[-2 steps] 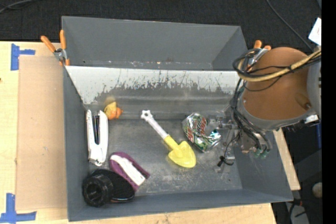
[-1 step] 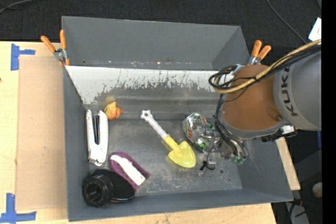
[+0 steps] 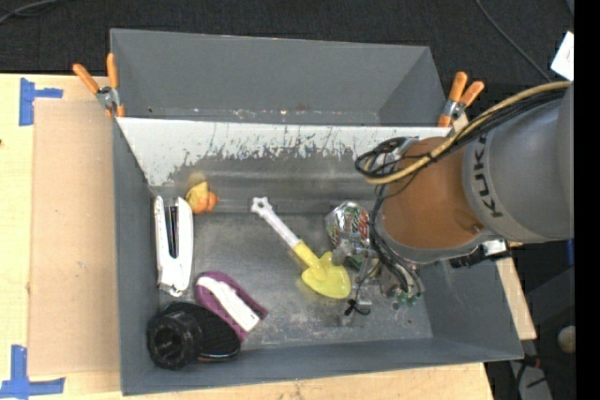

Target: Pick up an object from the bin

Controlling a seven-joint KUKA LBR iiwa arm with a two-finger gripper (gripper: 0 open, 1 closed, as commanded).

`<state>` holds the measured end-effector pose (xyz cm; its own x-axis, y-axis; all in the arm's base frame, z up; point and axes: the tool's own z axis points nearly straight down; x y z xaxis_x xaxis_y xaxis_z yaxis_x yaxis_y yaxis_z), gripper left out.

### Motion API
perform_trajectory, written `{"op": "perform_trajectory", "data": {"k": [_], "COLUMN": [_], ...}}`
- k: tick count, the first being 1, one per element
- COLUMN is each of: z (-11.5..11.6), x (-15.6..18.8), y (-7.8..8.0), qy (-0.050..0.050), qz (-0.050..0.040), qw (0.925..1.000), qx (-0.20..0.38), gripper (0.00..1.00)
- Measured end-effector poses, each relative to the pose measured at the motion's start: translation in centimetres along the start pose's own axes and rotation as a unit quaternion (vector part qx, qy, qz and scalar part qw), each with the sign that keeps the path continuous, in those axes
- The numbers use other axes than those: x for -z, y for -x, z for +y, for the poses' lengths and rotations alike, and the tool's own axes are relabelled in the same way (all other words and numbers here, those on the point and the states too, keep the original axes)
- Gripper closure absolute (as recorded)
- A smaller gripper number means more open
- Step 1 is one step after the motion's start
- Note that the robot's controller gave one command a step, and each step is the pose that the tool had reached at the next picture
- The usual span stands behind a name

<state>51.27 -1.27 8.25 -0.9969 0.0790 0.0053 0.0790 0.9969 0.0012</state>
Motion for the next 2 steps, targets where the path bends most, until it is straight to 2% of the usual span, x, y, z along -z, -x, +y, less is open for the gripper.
{"op": "perform_trajectory", "data": {"k": [1, 2], "z": [0.6, 1.4], "x": [1.9, -1.3], "y": [0.2, 1.1], "qy": [0.0, 0.0], "qz": [-0.0021, -0.0005], "qw": [0.9939, 0.9998], "qx": [-0.11, -0.018], "gripper": [0.0, 0.0]}}
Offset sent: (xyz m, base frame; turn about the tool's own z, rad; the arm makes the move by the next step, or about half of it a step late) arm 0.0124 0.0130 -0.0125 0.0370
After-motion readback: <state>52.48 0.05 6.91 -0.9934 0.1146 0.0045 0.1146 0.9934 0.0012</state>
